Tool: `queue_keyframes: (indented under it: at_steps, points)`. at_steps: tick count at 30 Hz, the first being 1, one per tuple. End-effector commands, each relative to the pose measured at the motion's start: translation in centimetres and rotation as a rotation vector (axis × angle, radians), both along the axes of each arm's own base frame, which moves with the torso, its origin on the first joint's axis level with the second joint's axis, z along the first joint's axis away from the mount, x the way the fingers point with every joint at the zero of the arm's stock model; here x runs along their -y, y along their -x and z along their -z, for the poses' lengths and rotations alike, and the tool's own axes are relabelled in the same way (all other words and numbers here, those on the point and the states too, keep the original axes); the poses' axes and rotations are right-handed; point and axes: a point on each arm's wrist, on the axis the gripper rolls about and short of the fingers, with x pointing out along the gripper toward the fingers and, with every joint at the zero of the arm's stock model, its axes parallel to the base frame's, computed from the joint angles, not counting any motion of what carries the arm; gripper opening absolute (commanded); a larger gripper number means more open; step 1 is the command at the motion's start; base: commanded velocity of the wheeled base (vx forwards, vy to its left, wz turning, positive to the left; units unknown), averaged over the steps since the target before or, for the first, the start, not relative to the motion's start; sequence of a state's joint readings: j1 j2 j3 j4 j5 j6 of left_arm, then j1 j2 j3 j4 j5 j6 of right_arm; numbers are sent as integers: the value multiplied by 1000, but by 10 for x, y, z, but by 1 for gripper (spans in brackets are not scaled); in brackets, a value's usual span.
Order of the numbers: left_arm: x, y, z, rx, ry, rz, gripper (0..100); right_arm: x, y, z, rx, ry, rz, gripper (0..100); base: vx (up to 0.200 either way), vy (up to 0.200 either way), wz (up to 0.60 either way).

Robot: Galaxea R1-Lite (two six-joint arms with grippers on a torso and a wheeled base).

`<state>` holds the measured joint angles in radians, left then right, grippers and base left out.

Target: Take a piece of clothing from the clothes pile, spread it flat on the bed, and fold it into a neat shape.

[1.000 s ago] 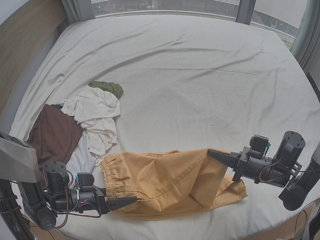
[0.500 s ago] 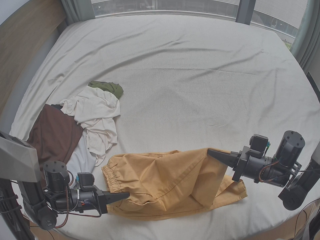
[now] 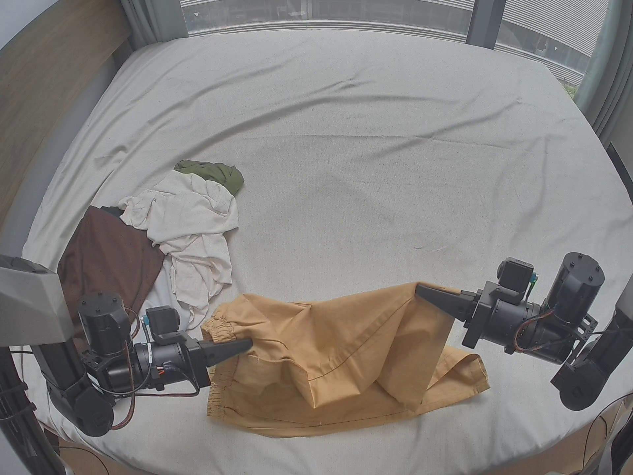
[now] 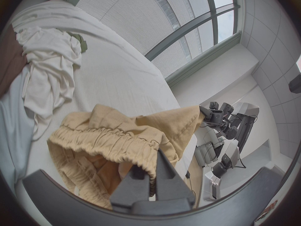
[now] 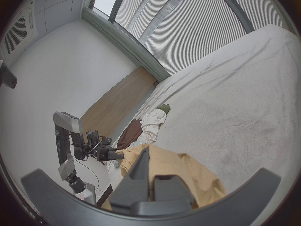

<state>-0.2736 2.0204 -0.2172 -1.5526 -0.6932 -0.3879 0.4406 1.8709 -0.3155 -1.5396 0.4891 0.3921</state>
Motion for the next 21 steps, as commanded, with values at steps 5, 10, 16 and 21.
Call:
queue_keyframes:
  at_steps: [5,10,16,21]
  points:
    - [-8,-6,-32,121,53,-42,0,10,-8,-6,27,-12,45,0,0,0,0]
    - [-17,-10,-54,168,108,-99,0,17,-12,-10,42,-20,72,0,0,0,0]
    - [-19,-11,-58,180,118,-109,0,18,-13,-11,48,-22,77,0,0,0,0]
    - [-19,-13,-61,193,122,-111,0,24,-18,-15,66,-29,104,0,0,0,0]
